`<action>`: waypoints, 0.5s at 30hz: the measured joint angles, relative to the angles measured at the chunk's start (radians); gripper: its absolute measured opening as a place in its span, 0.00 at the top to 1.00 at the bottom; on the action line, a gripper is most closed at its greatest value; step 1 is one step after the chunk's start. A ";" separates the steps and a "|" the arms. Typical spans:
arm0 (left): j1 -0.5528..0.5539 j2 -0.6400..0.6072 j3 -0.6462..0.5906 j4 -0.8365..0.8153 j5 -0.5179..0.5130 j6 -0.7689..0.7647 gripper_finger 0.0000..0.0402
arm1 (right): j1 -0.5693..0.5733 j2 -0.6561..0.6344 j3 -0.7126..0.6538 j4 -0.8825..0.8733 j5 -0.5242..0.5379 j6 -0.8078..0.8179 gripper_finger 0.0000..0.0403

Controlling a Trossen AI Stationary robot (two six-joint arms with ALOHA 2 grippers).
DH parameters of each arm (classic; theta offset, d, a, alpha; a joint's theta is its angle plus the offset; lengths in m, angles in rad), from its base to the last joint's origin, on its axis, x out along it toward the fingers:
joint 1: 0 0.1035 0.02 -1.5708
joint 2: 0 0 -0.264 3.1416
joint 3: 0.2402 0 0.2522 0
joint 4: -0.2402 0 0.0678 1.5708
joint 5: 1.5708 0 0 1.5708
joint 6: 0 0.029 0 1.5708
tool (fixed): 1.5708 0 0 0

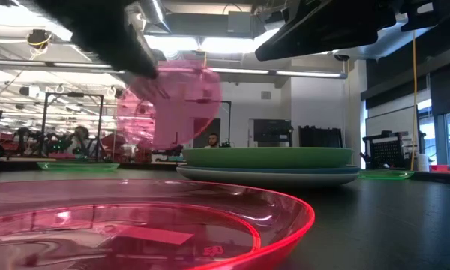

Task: Stack plastic plates
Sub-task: Stack the small red plate on the small orange plate

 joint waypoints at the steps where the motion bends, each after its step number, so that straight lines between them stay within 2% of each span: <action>1: 0.003 0.000 0.000 0.032 -0.008 0.027 1.00 | 0.000 0.000 0.000 0.000 0.000 0.000 0.59; 8: 0.047 0.000 0.000 0.209 0.004 0.202 1.00 | 0.001 0.000 0.011 0.008 0.100 0.030 0.59; 15: 0.091 0.018 0.001 0.285 0.035 0.269 1.00 | 0.006 0.000 0.063 -0.097 0.105 0.034 0.59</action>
